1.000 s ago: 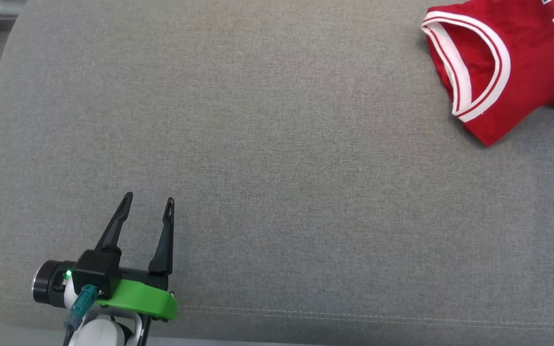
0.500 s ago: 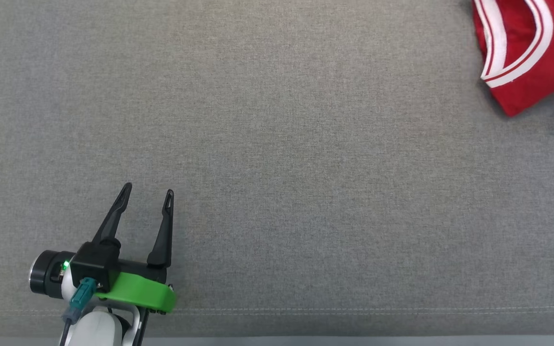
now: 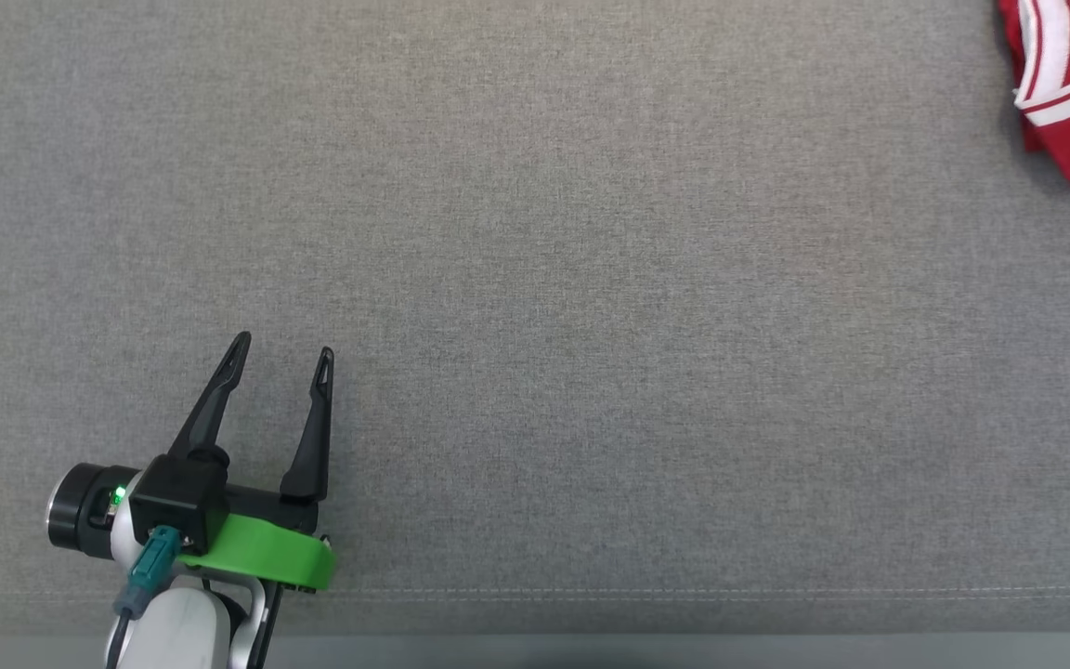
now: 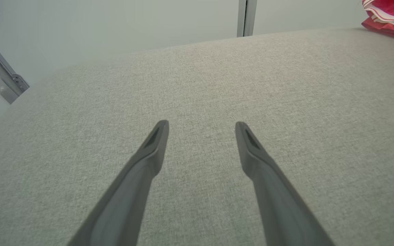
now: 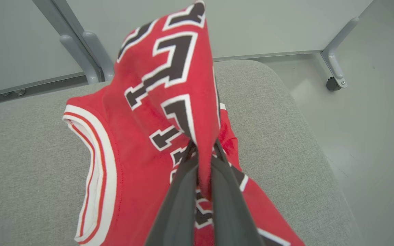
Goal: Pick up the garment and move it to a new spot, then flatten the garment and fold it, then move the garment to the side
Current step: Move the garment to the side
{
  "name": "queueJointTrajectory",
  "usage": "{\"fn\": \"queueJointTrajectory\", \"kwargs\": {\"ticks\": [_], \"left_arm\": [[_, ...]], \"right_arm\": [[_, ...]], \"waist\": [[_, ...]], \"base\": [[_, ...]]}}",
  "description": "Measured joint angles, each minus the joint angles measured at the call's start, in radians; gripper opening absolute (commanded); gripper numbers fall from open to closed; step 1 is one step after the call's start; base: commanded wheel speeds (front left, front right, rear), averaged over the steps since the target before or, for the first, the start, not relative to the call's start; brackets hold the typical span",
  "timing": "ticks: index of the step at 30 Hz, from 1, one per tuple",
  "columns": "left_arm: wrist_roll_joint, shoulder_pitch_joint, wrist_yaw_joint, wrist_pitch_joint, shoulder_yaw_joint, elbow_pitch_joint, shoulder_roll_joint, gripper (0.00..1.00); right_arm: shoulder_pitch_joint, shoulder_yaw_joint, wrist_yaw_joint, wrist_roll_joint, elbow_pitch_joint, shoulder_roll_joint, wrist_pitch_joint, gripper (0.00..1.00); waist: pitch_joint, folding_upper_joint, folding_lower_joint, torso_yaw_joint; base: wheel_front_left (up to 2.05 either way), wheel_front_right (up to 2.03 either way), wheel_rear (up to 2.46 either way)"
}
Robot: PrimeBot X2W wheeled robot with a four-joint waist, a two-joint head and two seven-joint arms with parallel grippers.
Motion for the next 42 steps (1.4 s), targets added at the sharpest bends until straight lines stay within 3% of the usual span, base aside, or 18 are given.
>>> {"fn": "queueJointTrajectory", "kwargs": {"ticks": [5,20,28,30,31,42], "left_arm": [[0.0,-0.006,0.0,0.0,0.002,-0.002,0.001,1.0],[0.003,-0.02,0.0,0.0,0.003,-0.01,-0.004,1.0],[0.003,-0.023,0.0,0.0,0.003,-0.01,-0.005,1.0],[0.003,-0.024,0.0,0.0,0.003,-0.009,-0.005,1.0],[0.003,-0.025,0.0,0.0,0.004,-0.009,-0.005,1.0],[0.007,-0.026,0.0,0.0,0.007,-0.005,-0.01,1.0]], "right_arm": [[-0.038,0.006,0.0,-0.077,0.002,-0.049,0.012,0.0],[-0.042,-0.066,0.0,-0.238,0.002,-0.09,0.112,0.0],[-0.037,-0.136,0.0,-0.308,0.001,-0.088,0.111,0.0],[-0.036,-0.15,0.0,-0.338,0.001,-0.088,0.107,0.84],[-0.035,-0.161,0.0,-0.349,0.001,-0.088,0.105,1.0],[-0.023,-0.272,0.0,-0.472,0.001,-0.068,0.086,1.0]], "waist": [[0.023,0.0,0.0,0.013],[0.074,0.0,0.0,0.036],[0.079,0.0,0.0,0.036],[0.081,0.0,0.0,0.036],[0.081,0.0,0.0,0.036],[0.073,0.0,-0.0001,0.035]], "base": [[0.0,0.0,0.0],[0.0,0.0,0.0],[0.0,0.0,0.0],[0.0,0.0,0.0],[0.0,0.0,0.0],[0.0,0.0,0.0]]}}
